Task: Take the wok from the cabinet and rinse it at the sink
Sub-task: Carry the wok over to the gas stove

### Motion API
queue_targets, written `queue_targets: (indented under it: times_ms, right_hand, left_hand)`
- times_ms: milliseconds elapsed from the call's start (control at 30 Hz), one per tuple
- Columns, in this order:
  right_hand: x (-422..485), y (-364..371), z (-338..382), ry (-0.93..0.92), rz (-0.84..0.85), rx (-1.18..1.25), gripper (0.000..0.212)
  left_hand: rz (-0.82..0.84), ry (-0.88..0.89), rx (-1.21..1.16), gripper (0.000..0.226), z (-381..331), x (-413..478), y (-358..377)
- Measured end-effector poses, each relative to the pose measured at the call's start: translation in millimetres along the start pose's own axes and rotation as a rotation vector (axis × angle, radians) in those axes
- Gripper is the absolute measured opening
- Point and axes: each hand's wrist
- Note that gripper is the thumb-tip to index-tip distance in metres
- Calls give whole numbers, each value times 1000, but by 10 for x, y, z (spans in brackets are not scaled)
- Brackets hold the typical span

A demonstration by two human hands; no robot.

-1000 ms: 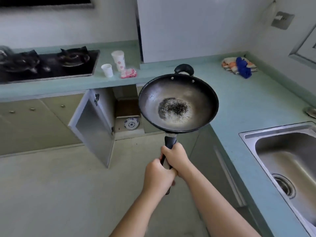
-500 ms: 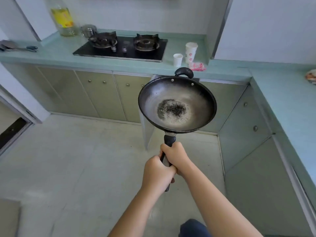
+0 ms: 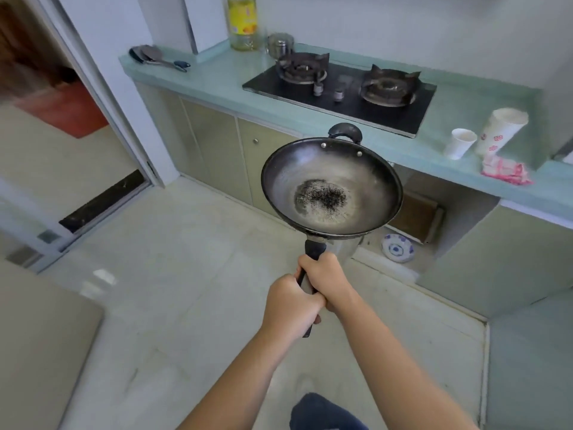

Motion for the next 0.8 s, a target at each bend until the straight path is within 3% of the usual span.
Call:
queue_targets:
  times_ms: [500, 800]
  right_hand:
    - [1811, 1060, 1187, -30, 174, -103, 32]
    - [2748, 2251, 1991, -55, 109, -81, 34]
  left_hand:
    - [-143, -31, -105, 5, -534, 1727, -1317]
    - [-145, -4, -109, 4, -752, 2713, -2733]
Point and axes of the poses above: each hand's wrist, its own x-axis towards the middle knuckle, its own y-axis out of the palm, z = x × y, and after that the axes turned 3 degrees about z, right-handed
